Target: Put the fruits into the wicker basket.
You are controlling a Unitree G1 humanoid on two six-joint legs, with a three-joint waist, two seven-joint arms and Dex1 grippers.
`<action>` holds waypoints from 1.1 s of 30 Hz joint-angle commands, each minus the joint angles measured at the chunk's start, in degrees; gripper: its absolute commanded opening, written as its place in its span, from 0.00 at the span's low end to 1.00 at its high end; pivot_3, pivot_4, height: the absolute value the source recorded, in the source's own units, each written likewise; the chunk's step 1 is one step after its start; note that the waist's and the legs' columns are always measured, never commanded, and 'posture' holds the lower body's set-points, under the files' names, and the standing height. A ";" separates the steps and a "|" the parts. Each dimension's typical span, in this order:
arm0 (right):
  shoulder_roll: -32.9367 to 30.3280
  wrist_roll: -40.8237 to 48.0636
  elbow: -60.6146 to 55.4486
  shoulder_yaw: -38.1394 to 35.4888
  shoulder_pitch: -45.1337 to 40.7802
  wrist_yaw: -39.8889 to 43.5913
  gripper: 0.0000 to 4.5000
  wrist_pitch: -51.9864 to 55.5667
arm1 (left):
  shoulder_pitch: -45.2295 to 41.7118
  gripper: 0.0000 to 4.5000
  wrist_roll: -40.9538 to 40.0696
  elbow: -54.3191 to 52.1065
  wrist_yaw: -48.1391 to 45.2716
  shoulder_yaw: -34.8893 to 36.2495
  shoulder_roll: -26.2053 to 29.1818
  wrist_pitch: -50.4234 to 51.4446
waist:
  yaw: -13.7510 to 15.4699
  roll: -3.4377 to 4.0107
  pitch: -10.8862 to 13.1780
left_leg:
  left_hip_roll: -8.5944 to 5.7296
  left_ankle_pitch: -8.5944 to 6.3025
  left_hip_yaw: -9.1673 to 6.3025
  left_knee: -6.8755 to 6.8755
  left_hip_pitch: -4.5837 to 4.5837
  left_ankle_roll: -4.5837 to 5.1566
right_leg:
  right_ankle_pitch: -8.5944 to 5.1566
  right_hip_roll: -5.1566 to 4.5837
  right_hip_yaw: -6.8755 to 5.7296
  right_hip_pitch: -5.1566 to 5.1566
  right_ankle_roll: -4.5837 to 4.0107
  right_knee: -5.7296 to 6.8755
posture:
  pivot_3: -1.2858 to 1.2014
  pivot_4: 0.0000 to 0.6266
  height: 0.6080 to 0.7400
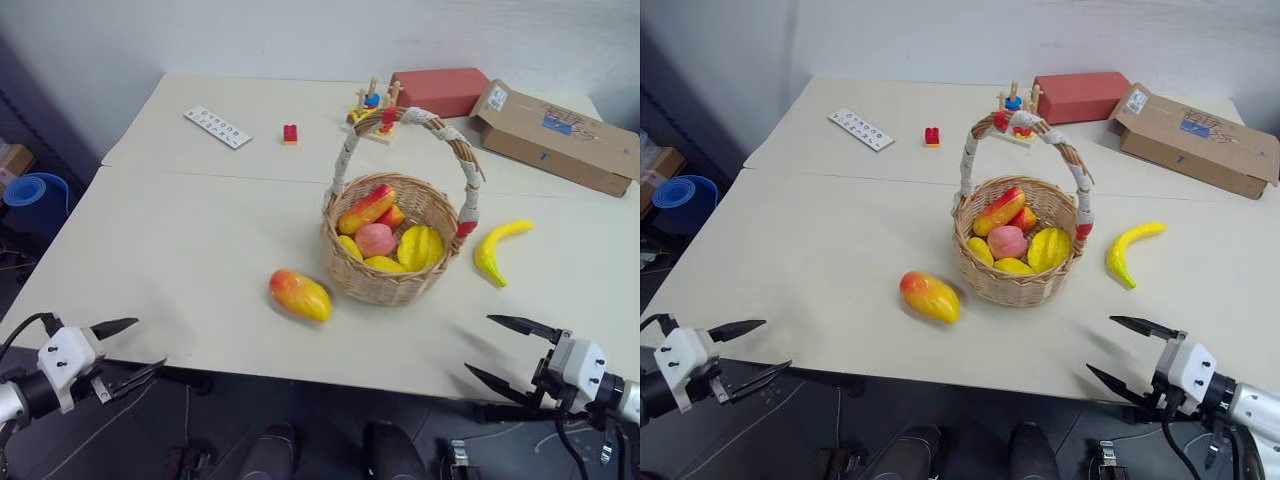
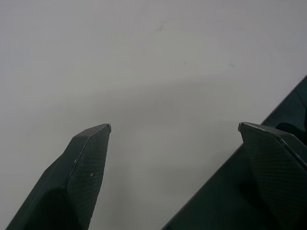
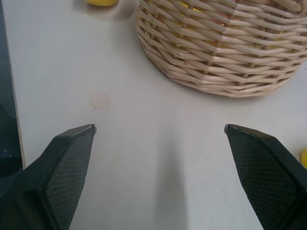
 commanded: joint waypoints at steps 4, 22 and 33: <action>0.15 1.09 -1.80 0.17 -0.08 -0.52 0.99 0.70 | 0.04 1.00 -1.30 0.37 0.76 2.88 0.00 -0.59 | 0.01 0.00 0.00 | -0.01 0.00 0.01 0.03 0.00 0.00 | 0.00 0.00 0.01 0.01 0.01 0.01 | 0.52 0.24 1.00; 3.62 14.12 -32.11 4.20 -0.91 -10.52 0.99 17.18 | -28.81 1.00 0.11 -3.98 -17.91 -21.15 15.03 13.02 | 0.24 0.07 0.02 | -0.06 0.08 -0.26 0.13 -0.06 -0.08 | 0.13 0.02 -0.09 0.04 0.01 0.13 | 0.52 0.24 1.00; 2.52 14.48 -33.50 -1.47 5.10 -9.18 0.99 19.19 | -63.91 1.00 13.56 19.44 -23.12 -45.56 -6.29 5.21 | -0.81 -0.06 0.06 | -0.18 -0.11 0.06 0.64 -0.14 0.14 | 0.19 0.31 0.00 0.02 0.09 0.60 | 0.52 0.24 1.00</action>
